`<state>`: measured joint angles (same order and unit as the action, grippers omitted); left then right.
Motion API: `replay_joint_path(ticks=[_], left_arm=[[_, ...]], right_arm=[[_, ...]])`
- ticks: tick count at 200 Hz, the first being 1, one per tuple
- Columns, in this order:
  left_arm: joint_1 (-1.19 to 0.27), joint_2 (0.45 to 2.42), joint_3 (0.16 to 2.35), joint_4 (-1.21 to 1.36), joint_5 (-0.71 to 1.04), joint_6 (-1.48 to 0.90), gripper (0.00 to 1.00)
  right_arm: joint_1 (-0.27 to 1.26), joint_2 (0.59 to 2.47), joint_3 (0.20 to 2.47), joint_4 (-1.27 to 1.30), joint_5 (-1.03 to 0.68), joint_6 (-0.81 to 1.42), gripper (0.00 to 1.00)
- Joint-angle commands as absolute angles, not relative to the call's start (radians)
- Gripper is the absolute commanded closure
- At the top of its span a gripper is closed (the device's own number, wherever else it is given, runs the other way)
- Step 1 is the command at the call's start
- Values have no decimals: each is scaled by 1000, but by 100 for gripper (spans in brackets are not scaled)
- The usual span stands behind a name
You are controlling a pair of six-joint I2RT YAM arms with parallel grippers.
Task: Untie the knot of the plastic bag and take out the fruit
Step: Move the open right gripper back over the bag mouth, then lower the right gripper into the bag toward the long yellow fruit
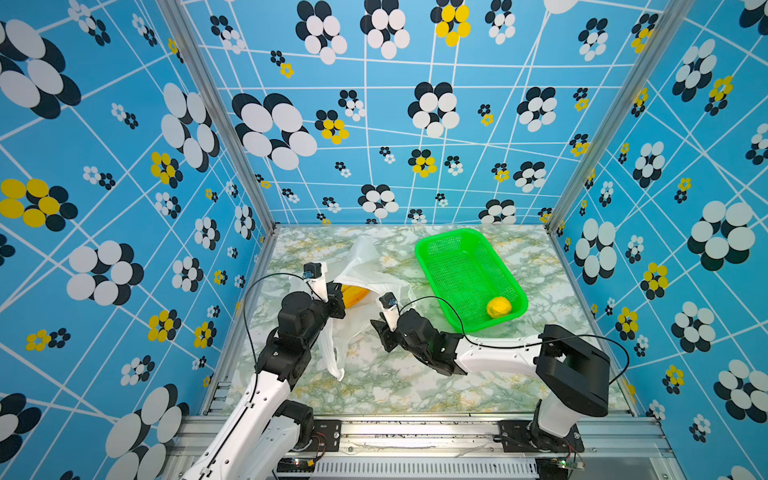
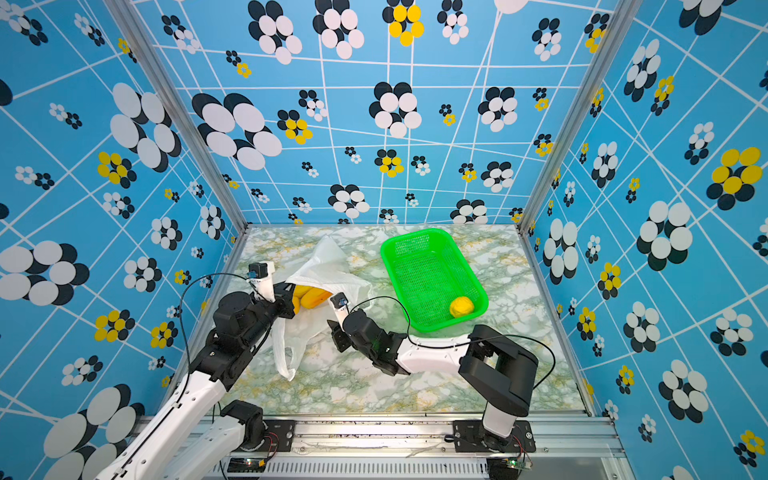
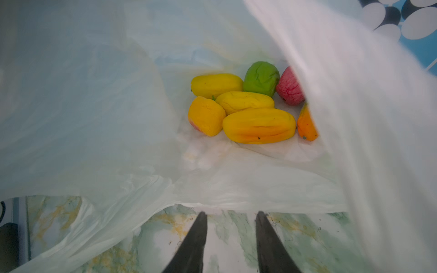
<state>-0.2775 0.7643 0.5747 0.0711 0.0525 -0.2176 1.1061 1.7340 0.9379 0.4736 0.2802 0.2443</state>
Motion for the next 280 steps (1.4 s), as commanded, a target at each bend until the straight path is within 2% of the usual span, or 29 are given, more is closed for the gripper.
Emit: replay_joint_path(ticks=[1, 41, 71, 89, 134, 168, 214, 239, 280], left_arm=[[-288, 759, 564, 68, 49, -227, 100], [-288, 763, 568, 66, 45, -226, 100], [-288, 779, 570, 71, 37, -222, 100], [-289, 782, 574, 69, 45, -222, 100], [-291, 776, 567, 72, 34, -222, 100], [-293, 763, 565, 69, 52, -225, 100], [-295, 755, 559, 80, 52, -222, 100], [-299, 758, 564, 75, 59, -222, 100], [-298, 759, 561, 81, 57, -220, 100]], right_arm=[[1111, 1761, 974, 456, 312, 265, 60], [1121, 1793, 992, 519, 181, 274, 58], [1198, 1756, 855, 759, 195, 130, 47], [1204, 1787, 837, 826, 210, 126, 44], [1194, 1933, 1009, 694, 252, 197, 48], [1102, 2051, 1139, 632, 209, 305, 40], [1033, 2153, 1282, 529, 255, 389, 1], [1029, 2169, 1365, 417, 311, 479, 1], [1030, 2245, 1483, 299, 285, 774, 3]])
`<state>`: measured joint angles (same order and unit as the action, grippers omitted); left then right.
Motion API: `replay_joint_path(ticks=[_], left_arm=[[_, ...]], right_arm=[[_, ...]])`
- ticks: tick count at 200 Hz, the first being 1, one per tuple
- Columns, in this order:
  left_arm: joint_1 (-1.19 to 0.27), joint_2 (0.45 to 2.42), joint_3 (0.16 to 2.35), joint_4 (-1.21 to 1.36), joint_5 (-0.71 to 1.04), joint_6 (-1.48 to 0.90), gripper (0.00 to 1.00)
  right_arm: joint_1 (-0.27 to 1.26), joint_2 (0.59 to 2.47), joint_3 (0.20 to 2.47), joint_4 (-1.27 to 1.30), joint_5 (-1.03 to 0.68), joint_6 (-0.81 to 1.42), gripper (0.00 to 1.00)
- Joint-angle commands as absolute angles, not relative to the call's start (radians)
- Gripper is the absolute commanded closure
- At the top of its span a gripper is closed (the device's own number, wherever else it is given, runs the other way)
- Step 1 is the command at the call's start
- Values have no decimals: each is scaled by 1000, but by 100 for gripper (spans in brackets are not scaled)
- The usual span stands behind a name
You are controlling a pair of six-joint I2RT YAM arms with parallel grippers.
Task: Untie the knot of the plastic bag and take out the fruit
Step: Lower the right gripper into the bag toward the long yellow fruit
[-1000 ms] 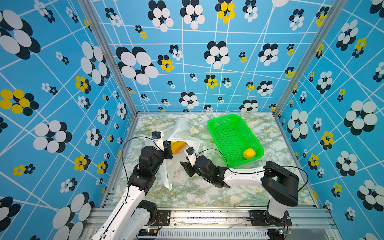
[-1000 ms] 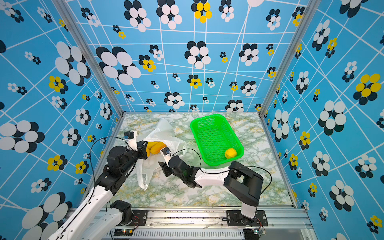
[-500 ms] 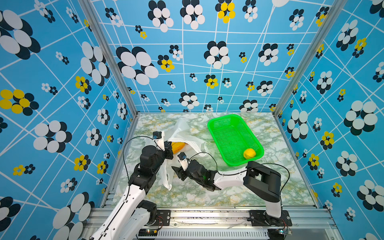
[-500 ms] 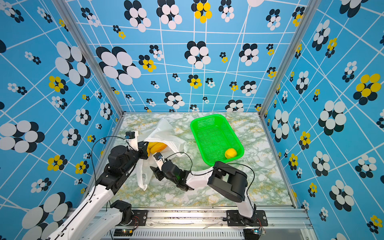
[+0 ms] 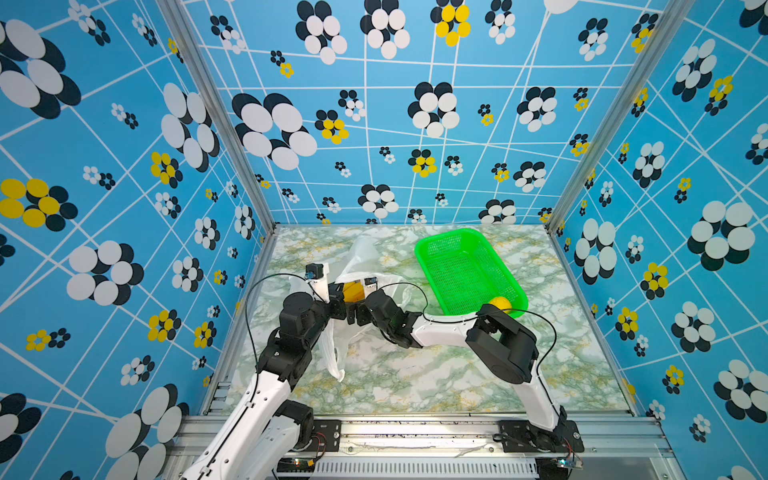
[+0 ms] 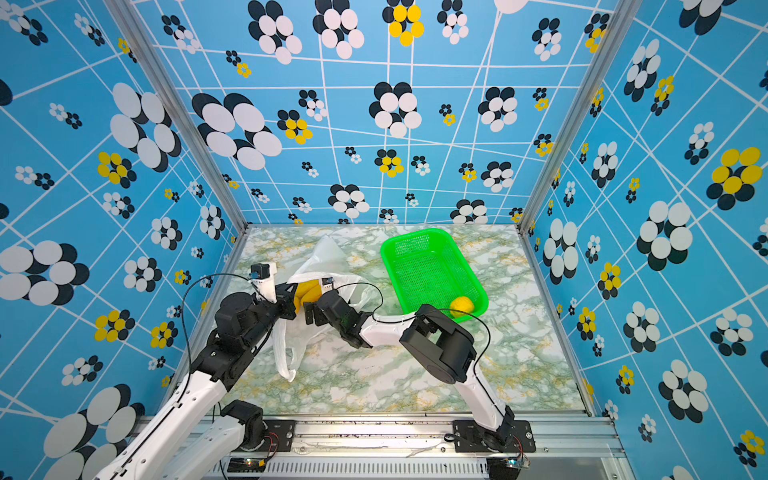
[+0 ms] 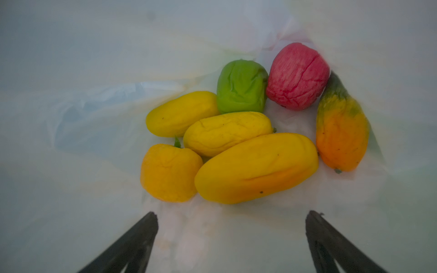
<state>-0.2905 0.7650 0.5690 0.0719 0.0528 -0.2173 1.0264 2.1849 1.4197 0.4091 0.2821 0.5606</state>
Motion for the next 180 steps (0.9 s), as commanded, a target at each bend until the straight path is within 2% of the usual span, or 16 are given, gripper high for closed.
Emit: replay_joint_path(ticks=[1, 12, 73, 164, 180], left_arm=[[-298, 759, 561, 81, 57, -220, 100], [-300, 758, 563, 80, 62, -222, 100], [-301, 752, 562, 80, 74, -222, 100], [-301, 744, 558, 88, 87, -225, 100], [-302, 746, 558, 89, 88, -224, 100]], right_arm=[[1030, 2247, 1485, 297, 284, 779, 3], [1029, 2266, 1520, 281, 272, 834, 7], [1021, 2339, 1669, 206, 282, 1004, 6], [1015, 2479, 1863, 33, 407, 1035, 5], [1014, 2503, 1886, 30, 406, 1035, 9]])
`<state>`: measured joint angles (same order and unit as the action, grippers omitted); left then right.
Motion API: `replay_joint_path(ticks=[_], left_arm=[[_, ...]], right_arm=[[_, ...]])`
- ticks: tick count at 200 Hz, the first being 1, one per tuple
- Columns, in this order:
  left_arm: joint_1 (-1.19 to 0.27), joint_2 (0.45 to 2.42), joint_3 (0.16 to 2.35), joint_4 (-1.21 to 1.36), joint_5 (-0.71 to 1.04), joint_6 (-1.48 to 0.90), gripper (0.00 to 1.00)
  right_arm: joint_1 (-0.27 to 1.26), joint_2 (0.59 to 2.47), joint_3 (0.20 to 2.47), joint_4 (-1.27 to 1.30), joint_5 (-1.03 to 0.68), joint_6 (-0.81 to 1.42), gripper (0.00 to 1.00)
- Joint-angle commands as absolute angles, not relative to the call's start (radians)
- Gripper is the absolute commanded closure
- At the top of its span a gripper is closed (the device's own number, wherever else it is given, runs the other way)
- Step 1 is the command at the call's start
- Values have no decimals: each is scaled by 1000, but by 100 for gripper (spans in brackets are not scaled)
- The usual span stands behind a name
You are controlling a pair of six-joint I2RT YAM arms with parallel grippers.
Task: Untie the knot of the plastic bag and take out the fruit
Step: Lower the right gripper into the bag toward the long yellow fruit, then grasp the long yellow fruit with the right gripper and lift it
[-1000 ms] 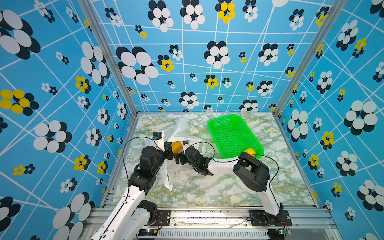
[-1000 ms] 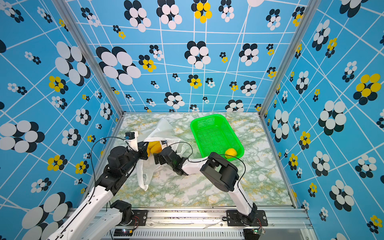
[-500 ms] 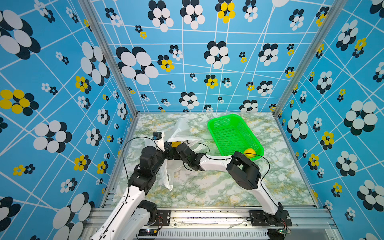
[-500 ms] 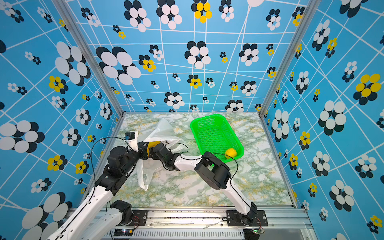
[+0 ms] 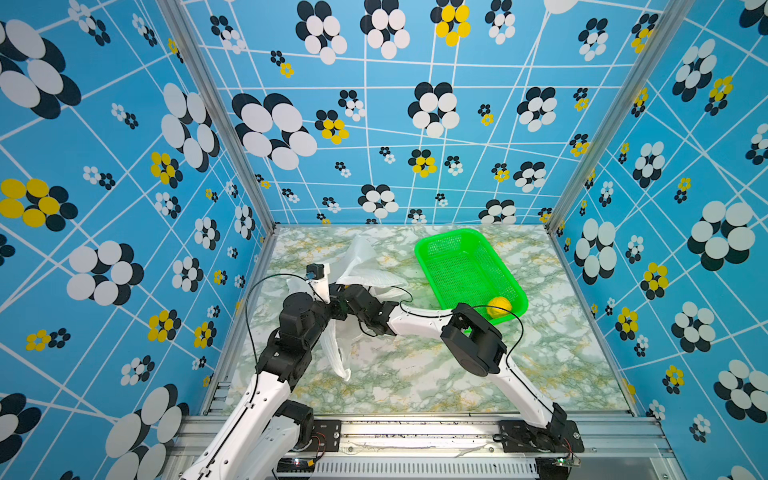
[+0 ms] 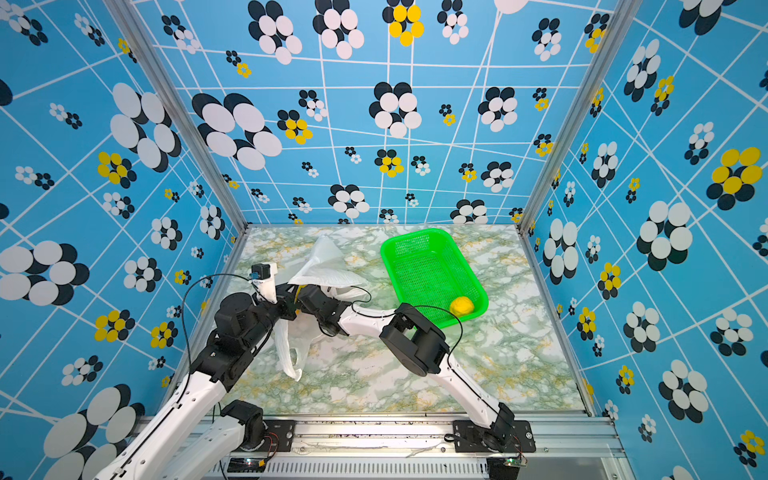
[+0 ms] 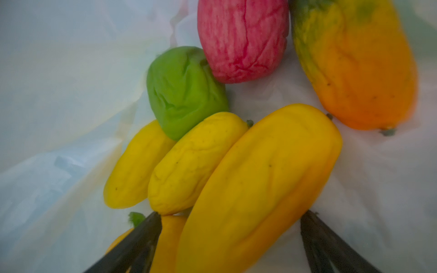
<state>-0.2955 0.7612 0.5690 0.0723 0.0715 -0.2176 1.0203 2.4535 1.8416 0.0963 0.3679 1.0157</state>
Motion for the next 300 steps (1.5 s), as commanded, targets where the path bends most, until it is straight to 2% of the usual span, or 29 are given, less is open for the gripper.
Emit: replay_joint_path(ticks=[1, 20, 74, 135, 174, 232, 270, 300], left_arm=[[-302, 747, 558, 90, 88, -224, 100], [-302, 746, 558, 88, 93, -225, 100], [-301, 741, 555, 89, 91, -225, 100], [-304, 745, 557, 86, 91, -224, 100], [-307, 747, 558, 84, 86, -224, 100], [-307, 759, 561, 84, 80, -224, 100], [-308, 766, 564, 78, 67, -221, 100], [-309, 761, 562, 77, 58, -218, 100]], right_arm=[[1014, 2505, 1888, 30, 406, 1033, 9], [1012, 2527, 1904, 29, 402, 1037, 16], [1006, 2453, 1777, 144, 420, 1015, 50], [1007, 2302, 1511, 379, 445, 962, 71], [1013, 2196, 1362, 520, 447, 934, 75], [1062, 2044, 1138, 879, 390, 787, 76], [1153, 1933, 995, 1037, 344, 598, 77], [1216, 1908, 805, 1353, 352, 430, 75]])
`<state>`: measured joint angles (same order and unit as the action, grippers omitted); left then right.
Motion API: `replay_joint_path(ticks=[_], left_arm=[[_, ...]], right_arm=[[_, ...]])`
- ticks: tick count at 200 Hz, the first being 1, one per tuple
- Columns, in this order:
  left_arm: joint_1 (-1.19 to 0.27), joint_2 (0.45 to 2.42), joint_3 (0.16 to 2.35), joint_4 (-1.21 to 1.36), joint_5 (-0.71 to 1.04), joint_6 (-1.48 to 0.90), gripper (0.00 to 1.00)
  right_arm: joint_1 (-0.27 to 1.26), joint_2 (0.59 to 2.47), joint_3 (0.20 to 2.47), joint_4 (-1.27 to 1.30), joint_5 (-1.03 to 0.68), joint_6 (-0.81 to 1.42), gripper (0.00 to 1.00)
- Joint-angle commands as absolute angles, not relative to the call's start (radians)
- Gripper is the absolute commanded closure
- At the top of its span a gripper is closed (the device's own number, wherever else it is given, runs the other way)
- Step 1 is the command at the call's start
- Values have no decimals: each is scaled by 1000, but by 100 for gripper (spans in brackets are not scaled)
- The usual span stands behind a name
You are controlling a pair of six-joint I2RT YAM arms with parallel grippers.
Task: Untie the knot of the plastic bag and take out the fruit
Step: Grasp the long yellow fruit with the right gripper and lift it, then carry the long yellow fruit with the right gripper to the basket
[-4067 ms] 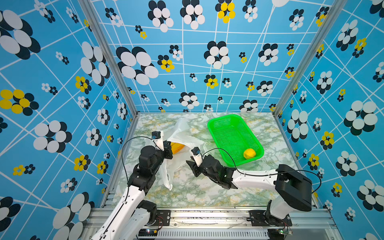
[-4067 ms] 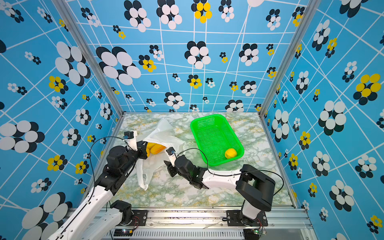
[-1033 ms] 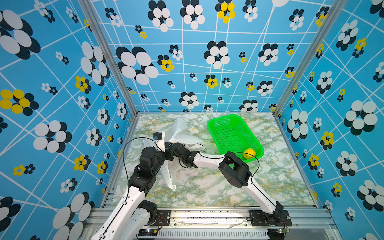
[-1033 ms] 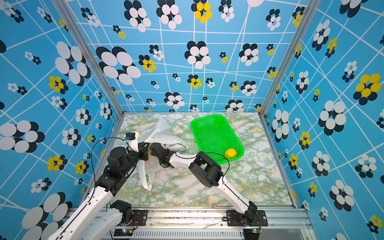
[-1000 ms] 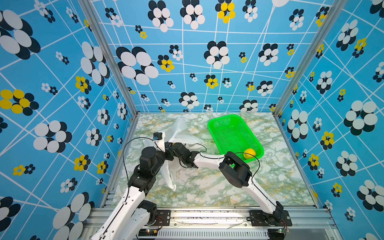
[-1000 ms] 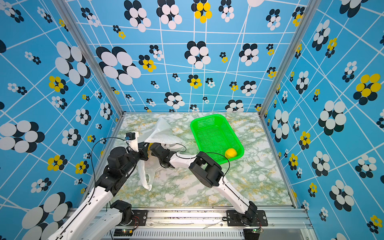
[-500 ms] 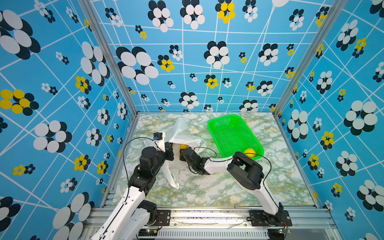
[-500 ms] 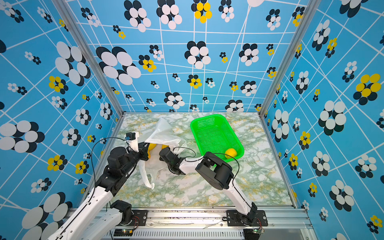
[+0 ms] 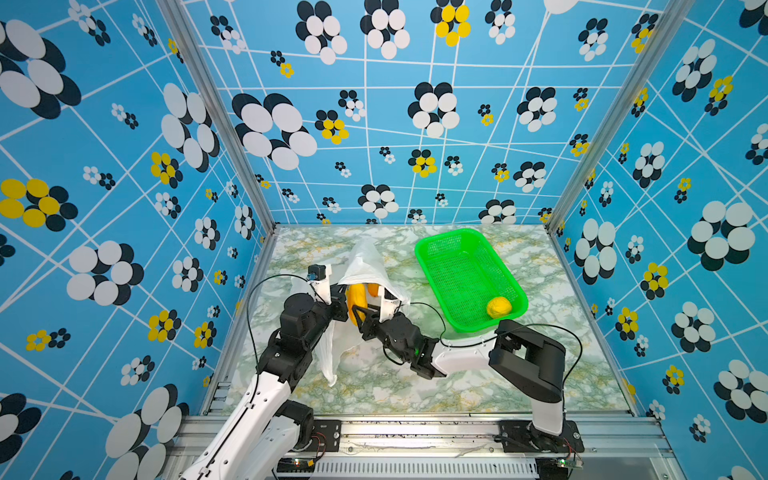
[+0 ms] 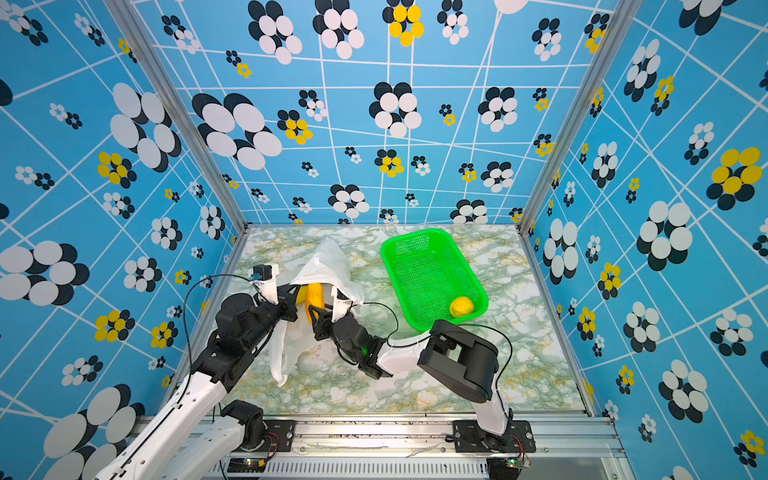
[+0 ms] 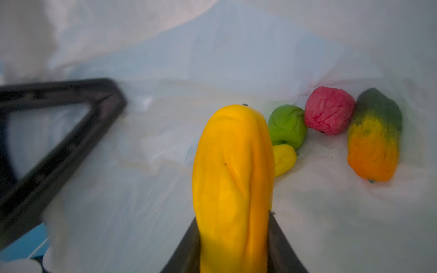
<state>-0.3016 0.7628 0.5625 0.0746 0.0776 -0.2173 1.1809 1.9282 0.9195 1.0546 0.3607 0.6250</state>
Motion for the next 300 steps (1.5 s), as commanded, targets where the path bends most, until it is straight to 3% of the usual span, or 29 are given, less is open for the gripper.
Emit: replay_joint_path(ticks=[1, 48, 75, 109, 140, 172, 220, 300], left_arm=[[-309, 760, 562, 76, 58, -218, 100], [-309, 785, 576, 70, 49, -212, 100], [-310, 782, 582, 52, 57, -217, 100], [-309, 775, 574, 68, 40, -218, 100], [-309, 819, 618, 35, 48, -215, 100], [-309, 843, 627, 16, 31, -212, 100], [-310, 814, 588, -1, 20, -229, 100], [-309, 798, 567, 8, 25, -239, 100]], right_arm=[[1217, 1906, 800, 1359, 351, 427, 75], [1224, 1833, 721, 1322, 322, 292, 77], [1224, 1882, 746, 1310, 318, 344, 76], [1224, 1969, 917, 1054, 270, 446, 84], [1223, 1999, 965, 990, 235, 510, 83], [1239, 1894, 947, 825, 233, 509, 87], [1293, 1753, 838, 806, 205, 475, 87], [1304, 1396, 812, 553, 159, 258, 87]])
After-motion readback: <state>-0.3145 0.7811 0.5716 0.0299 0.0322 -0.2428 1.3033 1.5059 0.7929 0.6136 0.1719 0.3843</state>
